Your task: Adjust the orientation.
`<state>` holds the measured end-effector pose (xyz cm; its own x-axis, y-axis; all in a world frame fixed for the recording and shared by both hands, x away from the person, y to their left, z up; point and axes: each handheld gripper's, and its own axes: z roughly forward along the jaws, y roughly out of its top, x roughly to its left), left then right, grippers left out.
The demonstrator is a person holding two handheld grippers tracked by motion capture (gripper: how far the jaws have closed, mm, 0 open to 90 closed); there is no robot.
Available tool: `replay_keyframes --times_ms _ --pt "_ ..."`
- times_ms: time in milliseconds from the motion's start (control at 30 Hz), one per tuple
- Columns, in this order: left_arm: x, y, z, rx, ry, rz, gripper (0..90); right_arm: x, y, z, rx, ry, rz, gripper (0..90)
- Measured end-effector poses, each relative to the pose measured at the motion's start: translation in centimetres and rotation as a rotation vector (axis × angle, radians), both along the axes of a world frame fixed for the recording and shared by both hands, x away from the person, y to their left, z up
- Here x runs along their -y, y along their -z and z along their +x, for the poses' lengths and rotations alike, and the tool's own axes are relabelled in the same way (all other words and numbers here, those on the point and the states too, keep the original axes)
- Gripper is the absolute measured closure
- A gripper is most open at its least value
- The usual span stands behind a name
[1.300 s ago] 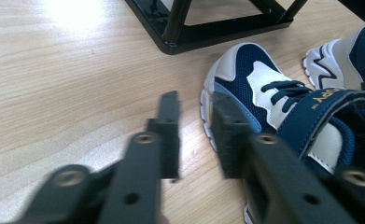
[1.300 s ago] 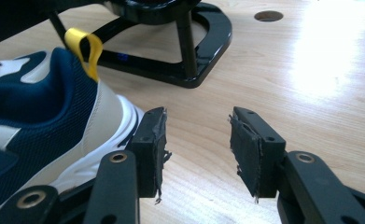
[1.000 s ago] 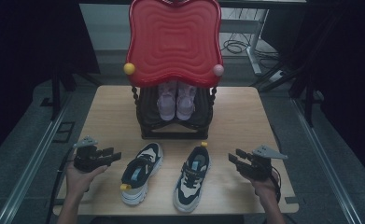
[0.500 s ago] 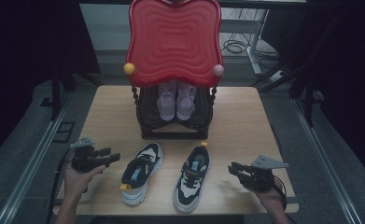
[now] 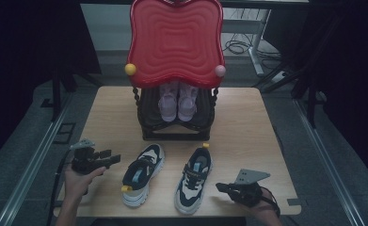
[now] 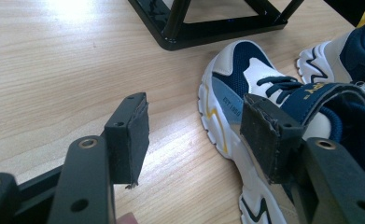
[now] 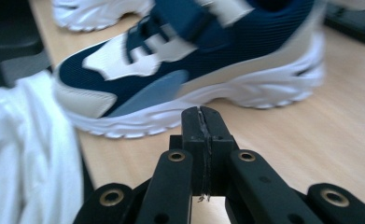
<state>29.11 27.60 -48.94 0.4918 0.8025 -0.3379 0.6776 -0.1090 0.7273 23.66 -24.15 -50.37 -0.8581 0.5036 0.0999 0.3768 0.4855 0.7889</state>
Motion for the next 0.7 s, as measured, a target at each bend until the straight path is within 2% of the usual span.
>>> replay_keyframes --times_ms 133,333,533,700 --pt "-0.3 0.0 -0.2 0.002 -0.007 0.000 42.5 -1.4 0.5 -0.9 -0.028 -0.093 -0.003 89.2" --pt "-0.2 0.1 -0.1 -0.002 -0.009 -0.005 42.5 -3.4 1.2 -1.9 -0.034 -0.172 -0.016 89.3" --pt "-0.3 0.1 -0.1 -0.004 -0.011 -0.002 42.4 -4.5 1.5 -1.9 -0.020 -0.192 -0.036 89.3" --pt "-0.5 0.1 -0.2 -0.002 -0.012 -0.007 42.4 -5.1 1.5 -2.0 -0.013 -0.194 -0.035 89.3"
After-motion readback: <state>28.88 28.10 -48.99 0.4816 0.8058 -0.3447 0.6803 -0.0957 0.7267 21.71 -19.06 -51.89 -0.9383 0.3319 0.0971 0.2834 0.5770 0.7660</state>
